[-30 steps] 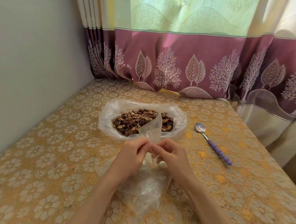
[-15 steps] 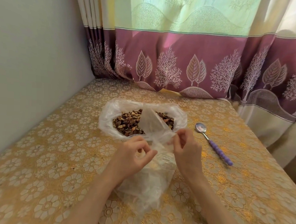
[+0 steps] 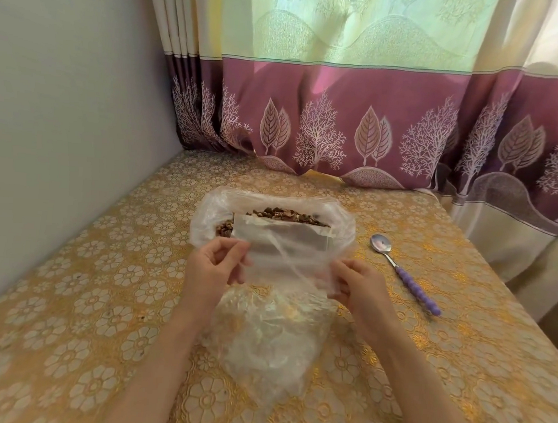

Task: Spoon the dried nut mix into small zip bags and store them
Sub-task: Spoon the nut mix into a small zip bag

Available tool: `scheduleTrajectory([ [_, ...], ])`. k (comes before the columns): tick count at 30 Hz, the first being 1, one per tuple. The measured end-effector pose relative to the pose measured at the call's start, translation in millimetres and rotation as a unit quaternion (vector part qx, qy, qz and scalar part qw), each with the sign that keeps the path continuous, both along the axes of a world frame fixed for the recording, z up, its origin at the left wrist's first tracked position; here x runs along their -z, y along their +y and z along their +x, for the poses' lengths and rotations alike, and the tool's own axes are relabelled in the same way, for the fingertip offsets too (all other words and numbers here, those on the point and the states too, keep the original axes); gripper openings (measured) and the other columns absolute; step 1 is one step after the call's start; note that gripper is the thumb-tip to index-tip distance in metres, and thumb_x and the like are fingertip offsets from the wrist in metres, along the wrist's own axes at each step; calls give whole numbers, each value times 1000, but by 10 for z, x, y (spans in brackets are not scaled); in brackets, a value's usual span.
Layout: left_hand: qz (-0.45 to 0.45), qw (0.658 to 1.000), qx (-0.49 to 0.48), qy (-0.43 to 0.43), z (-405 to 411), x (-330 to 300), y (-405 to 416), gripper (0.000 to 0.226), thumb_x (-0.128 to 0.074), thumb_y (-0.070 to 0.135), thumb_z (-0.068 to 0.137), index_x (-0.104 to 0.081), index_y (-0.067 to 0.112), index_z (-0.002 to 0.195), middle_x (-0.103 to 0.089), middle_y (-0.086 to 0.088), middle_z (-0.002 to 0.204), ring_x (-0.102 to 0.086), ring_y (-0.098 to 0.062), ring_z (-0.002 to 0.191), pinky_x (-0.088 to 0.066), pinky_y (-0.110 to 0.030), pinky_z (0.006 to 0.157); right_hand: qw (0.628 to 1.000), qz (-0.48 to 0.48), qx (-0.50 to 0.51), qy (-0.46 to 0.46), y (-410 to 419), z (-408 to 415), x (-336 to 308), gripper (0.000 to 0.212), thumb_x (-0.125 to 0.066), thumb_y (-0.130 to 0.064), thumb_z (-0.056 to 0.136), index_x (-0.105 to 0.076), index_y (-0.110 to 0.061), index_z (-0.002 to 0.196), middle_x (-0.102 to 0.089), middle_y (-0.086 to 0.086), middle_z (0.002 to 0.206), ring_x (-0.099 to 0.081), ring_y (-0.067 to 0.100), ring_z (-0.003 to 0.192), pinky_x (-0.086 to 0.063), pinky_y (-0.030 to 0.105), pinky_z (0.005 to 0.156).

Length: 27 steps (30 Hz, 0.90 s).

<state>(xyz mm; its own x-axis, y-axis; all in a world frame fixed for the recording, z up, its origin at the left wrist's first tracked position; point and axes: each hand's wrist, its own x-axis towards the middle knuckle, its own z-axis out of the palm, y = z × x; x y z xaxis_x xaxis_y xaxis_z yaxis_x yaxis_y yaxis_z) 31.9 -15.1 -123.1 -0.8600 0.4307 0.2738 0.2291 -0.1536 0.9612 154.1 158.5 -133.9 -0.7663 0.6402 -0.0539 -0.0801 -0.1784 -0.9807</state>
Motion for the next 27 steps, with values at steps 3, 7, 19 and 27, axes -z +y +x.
scheduleTrajectory([
  [3, -12, 1000, -20, -8, 1, 26, 16, 9, -63, 16, 86, -65, 10, 80, -64, 1, 60, -51, -9, 41, -39, -17, 41, 991, 111, 47, -61, 51, 9, 55, 5, -65, -12, 87, -62, -9, 89, -60, 3, 73, -55, 5, 55, -45, 21, 53],
  [7, -14, 999, -20, -20, 13, 53, 31, 11, -61, 14, 87, -64, 6, 82, -62, 0, 56, -51, -10, 39, -38, -16, 40, 940, 335, 73, -10, -10, 14, 9, 17, -70, -7, 81, -64, -20, 72, -59, -7, 66, -50, 2, 58, -39, 12, 57],
  [19, -33, 999, -29, -22, -18, 84, 28, 16, -57, 19, 90, -64, 6, 85, -63, -3, 56, -55, -12, 40, -40, -17, 39, 895, 442, 24, 63, -106, -14, 55, 10, -70, 4, 78, -73, -2, 86, -63, -7, 88, -63, 5, 78, -50, 10, 74],
  [27, -38, 998, -47, 2, -52, 71, -15, 24, -55, 29, 89, -63, 7, 85, -58, -2, 47, -48, -6, 35, -36, -14, 37, 952, 296, -75, 29, -44, -6, 50, 38, -70, -37, 76, -62, -27, 111, -67, -9, 108, -63, 4, 101, -53, 21, 81],
])
